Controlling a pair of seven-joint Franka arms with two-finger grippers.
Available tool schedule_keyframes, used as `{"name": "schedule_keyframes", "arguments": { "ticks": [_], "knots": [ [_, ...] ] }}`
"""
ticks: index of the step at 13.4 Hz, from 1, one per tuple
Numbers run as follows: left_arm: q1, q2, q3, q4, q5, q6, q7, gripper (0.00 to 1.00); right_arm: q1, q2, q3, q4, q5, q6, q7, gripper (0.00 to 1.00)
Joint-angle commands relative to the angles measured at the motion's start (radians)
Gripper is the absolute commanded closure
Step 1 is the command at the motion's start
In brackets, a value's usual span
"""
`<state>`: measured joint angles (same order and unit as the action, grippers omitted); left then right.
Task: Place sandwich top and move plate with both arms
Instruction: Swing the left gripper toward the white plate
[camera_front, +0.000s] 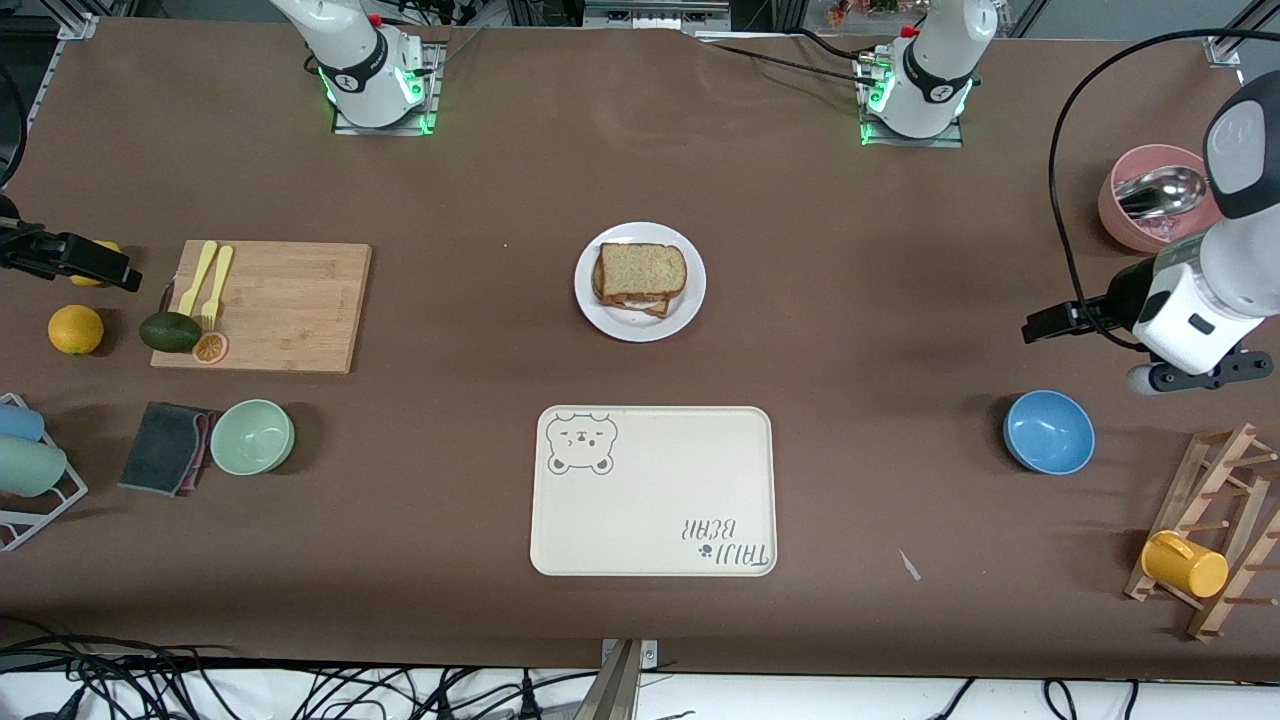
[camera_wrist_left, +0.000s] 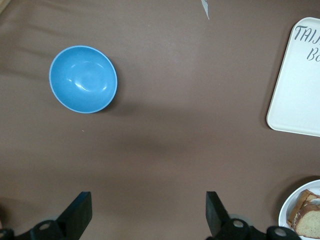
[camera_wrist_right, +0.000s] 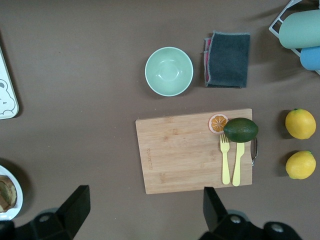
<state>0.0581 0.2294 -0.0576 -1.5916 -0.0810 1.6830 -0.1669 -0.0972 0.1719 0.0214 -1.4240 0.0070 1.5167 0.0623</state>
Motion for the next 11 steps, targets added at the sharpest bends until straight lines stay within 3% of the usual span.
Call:
{"name": "schedule_keyframes", "arguments": {
  "ticks": [1,2,5,9,11],
  "knots": [
    [0.0,0.03,0.001,0.004,-0.023,0.02,-0.013,0.0,-0.007,-0.014,0.005,-0.01,-0.01,0.031,-0.012,0.0],
    [0.003,0.031,-0.001,-0.01,-0.04,0.035,-0.014,0.0,-0.007,-0.014,0.006,-0.01,-0.013,0.055,-0.006,0.0],
    [0.009,-0.056,-0.001,-0.235,-0.192,0.252,-0.002,0.0,0.001,-0.022,0.014,-0.006,-0.015,0.063,-0.001,0.0],
    [0.002,-0.068,-0.017,-0.329,-0.316,0.294,0.018,0.0,0.004,-0.015,0.012,-0.006,-0.018,0.065,0.008,0.0],
    [0.002,-0.103,-0.039,-0.437,-0.431,0.371,0.107,0.0,-0.006,-0.003,0.009,-0.007,-0.004,0.059,-0.041,0.0]
  ]
}}
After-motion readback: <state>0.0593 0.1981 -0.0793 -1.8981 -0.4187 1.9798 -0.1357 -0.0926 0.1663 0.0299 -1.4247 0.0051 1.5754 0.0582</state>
